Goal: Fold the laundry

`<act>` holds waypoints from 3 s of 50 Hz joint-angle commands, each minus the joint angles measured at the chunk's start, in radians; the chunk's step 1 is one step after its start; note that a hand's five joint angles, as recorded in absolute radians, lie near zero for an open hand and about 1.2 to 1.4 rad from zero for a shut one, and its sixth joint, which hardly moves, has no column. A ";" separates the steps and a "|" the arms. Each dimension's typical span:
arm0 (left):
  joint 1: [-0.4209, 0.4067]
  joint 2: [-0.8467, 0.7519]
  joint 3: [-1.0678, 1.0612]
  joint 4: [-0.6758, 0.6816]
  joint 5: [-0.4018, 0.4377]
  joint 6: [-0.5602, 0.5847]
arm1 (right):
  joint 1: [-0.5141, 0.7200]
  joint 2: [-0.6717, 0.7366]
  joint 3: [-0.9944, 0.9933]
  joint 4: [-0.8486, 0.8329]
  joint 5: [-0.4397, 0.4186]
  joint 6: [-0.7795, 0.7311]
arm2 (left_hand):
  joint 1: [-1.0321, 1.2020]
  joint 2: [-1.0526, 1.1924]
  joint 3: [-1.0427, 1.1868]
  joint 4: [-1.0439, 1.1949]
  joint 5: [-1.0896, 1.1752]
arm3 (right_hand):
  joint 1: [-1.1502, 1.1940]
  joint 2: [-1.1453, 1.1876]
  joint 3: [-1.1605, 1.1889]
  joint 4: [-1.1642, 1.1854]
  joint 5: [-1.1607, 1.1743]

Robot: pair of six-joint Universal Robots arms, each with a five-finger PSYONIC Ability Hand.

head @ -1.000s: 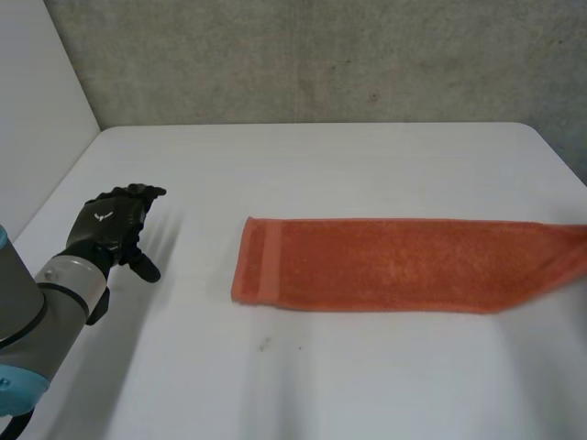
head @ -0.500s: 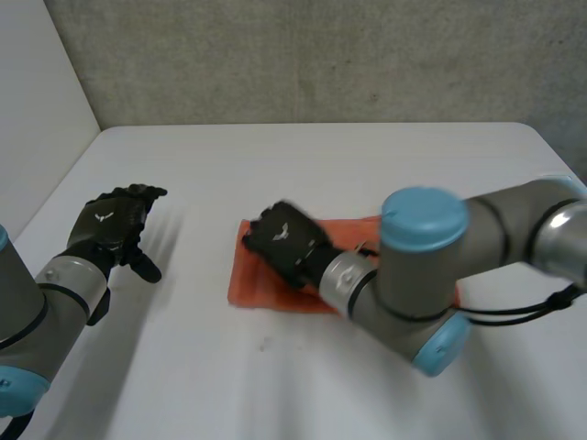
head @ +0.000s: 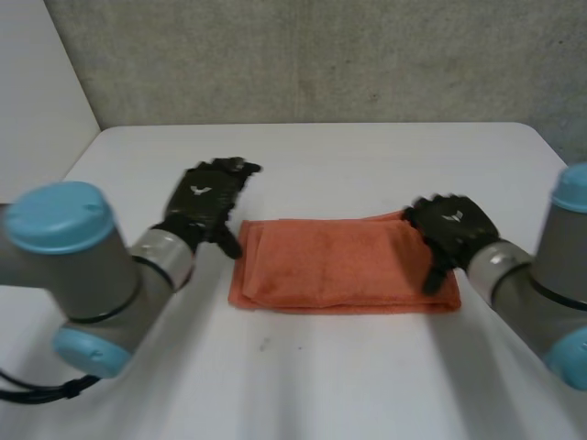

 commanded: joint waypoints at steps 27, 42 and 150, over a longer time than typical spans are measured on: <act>-0.057 0.035 -0.042 -0.070 -0.238 -0.003 | 0.138 0.109 -0.211 -0.115 -0.115 0.083 | -0.005 0.010 0.007 0.007 -0.032 | 1.185 1.175 1.181 1.163 1.149; -0.004 0.118 -0.083 -0.073 -0.283 -0.007 | 0.465 0.410 -0.529 0.072 -0.100 0.103 | -0.005 0.010 0.007 0.007 -0.032 | -0.003 -0.013 -0.006 -0.025 -0.039; 0.052 0.419 0.204 -0.509 -0.157 -0.214 | -0.054 -0.375 -0.173 0.142 0.137 0.284 | -0.005 0.010 0.007 0.007 -0.032 | -0.037 -0.047 -0.040 -0.059 -0.073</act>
